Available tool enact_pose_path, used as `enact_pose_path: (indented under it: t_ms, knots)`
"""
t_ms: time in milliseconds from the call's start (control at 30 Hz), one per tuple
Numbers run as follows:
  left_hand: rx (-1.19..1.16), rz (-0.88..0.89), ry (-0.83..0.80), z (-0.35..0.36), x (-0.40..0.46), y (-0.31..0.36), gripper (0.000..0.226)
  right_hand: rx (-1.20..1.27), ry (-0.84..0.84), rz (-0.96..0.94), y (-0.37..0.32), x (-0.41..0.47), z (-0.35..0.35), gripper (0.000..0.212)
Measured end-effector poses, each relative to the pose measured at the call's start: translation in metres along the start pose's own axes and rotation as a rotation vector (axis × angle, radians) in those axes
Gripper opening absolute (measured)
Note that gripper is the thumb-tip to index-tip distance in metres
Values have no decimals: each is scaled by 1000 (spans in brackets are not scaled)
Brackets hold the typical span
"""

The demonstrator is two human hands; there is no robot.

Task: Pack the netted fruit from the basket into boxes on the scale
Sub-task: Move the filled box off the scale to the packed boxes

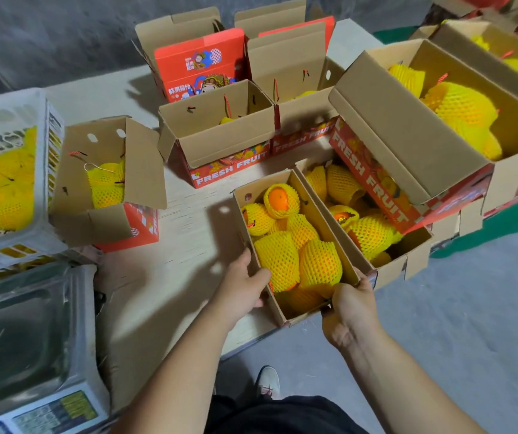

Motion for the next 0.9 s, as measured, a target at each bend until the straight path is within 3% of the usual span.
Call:
enact_pose_path:
  t_ms: [67,167,267,400,567,700,900]
  knots:
    - [-23,-16,42,6,-2,-7,78,-75,14,-121,-11,-6,-2,65]
    - [23,40,101,12,-3,-3,73,-397,52,-404,-33,-24,9,75]
    - [36,125,108,26,-7,6,54,-661,42,-553,-45,-46,27,90]
    - [-56,22,27,33,-5,-5,75,-772,-6,-683,-47,-59,37,92]
    - [-184,-89,43,-13,-17,-27,37,-821,-160,-856,-35,-73,78,74]
    - [-248,-45,238,-94,-30,-24,28,-862,-397,-1025,-13,-101,146,59]
    - [-338,-12,475,-212,-48,-16,24,-1133,-919,-978,75,-163,288,49]
Point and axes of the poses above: each hand's wrist, its own x-axis towards the middle knuckle, its own z-axis out of the palm, y = z × x, the point moved 9 cm from there along x, towards the middle knuckle, and after that the axes turned 5 degrees about y, right-handed, at the moved point
